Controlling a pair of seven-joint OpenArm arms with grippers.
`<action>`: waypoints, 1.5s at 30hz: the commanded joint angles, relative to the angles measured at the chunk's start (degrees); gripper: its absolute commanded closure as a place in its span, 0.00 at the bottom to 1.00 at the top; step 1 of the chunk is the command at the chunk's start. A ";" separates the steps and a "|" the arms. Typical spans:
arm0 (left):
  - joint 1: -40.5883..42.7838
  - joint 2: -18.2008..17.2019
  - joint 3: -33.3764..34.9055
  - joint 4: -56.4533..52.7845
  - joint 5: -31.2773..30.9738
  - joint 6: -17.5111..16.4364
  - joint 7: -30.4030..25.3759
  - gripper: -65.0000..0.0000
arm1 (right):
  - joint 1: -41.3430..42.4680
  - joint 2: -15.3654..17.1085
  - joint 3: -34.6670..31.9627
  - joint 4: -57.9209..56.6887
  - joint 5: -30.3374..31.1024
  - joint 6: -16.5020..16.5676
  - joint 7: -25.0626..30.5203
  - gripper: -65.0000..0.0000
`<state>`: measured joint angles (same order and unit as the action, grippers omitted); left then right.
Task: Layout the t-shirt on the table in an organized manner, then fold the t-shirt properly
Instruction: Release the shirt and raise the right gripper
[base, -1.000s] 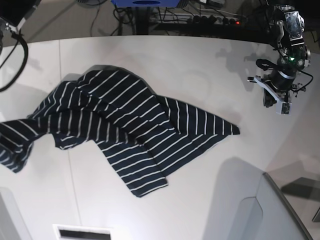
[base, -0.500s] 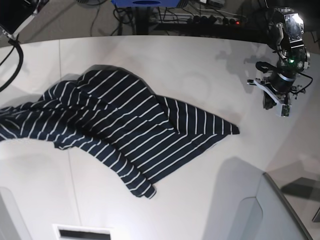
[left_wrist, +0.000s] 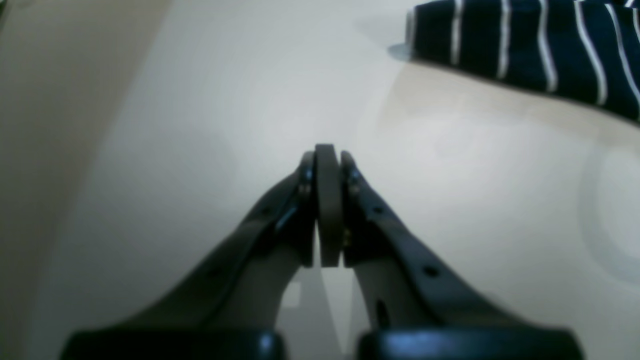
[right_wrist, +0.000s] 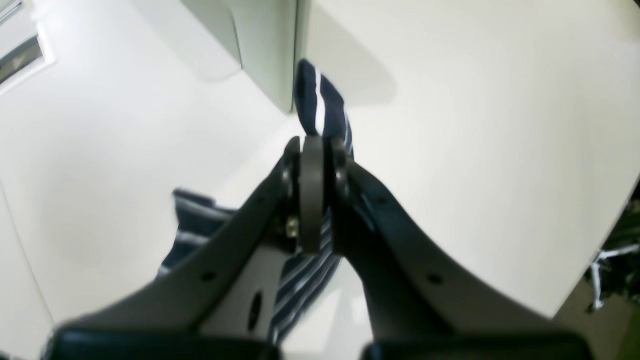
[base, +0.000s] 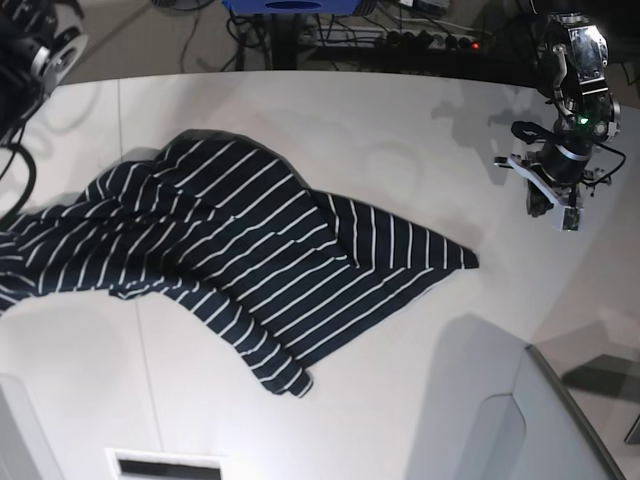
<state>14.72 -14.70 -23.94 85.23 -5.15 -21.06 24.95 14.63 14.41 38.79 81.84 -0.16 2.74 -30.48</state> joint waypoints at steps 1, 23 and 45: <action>-0.26 -0.82 -0.36 0.97 -0.44 0.18 -1.17 1.00 | 2.91 2.16 0.12 -1.36 -0.06 -0.24 3.09 1.00; -0.26 -0.64 -0.36 1.49 -0.44 0.18 -1.26 1.00 | -17.75 -13.23 -12.02 26.77 -6.47 18.93 -6.14 0.26; -0.52 -0.91 -0.72 1.41 -0.44 0.18 -1.26 1.00 | -35.78 -20.79 -31.53 26.07 -6.30 25.52 -12.82 0.26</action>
<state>14.46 -14.74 -24.32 85.71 -5.19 -21.10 24.88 -21.23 -6.48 7.20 107.37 -6.48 28.32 -43.77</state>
